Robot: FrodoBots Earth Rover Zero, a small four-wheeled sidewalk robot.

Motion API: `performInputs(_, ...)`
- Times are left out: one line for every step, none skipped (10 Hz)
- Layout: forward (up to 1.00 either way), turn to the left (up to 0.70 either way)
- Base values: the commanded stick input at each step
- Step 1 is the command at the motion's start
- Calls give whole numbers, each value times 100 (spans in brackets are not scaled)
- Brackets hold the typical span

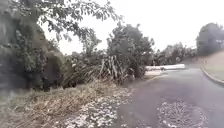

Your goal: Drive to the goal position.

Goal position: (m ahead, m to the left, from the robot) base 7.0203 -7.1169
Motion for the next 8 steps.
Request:
performInputs(0, -45)
performInputs(0, -45)
performInputs(0, -45)
performInputs(0, -45)
performInputs(0, -45)
performInputs(0, -45)
performInputs(0, -45)
performInputs(0, -45)
